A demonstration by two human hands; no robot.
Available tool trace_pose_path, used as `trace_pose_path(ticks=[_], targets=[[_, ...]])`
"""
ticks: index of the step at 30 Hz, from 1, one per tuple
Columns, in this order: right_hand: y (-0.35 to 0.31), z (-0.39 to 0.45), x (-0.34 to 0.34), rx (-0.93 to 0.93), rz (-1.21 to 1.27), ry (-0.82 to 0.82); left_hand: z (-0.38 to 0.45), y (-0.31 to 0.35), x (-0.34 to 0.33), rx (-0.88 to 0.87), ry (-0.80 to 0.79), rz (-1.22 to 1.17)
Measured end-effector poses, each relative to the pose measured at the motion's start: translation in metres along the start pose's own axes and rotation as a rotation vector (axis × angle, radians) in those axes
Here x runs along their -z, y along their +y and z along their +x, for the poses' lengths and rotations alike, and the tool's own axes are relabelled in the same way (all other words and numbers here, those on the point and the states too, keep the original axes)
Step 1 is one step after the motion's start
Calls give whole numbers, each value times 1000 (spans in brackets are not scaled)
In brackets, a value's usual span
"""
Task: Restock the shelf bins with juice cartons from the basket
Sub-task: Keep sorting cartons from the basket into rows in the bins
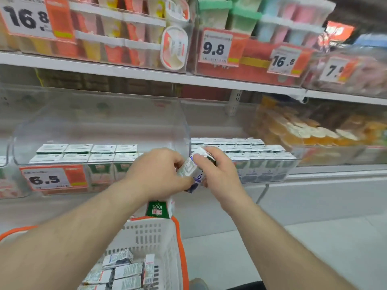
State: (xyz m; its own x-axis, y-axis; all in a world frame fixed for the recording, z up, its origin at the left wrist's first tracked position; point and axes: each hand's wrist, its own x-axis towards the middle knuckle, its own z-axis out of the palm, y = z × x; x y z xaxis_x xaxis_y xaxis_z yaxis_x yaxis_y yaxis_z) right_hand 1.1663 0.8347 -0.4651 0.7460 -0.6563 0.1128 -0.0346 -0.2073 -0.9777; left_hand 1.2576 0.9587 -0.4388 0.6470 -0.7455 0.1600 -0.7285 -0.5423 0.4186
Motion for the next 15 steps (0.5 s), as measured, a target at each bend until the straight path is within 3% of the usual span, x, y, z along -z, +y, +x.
trace_pose_path(ticks=[4, 8, 12, 15], targets=[[-13, 25, 52, 58, -23, 306, 15, 38, -17, -115, 29, -81], [-22, 54, 109, 152, -182, 575, 32, 59, -39, -172, -19, 18], [-15, 92, 154, 179, -611, 648, 42, 70, -60, -99, -151, 159], [-5, 116, 168, 95, -891, 590, 41, 71, -66, -43, -193, 210]])
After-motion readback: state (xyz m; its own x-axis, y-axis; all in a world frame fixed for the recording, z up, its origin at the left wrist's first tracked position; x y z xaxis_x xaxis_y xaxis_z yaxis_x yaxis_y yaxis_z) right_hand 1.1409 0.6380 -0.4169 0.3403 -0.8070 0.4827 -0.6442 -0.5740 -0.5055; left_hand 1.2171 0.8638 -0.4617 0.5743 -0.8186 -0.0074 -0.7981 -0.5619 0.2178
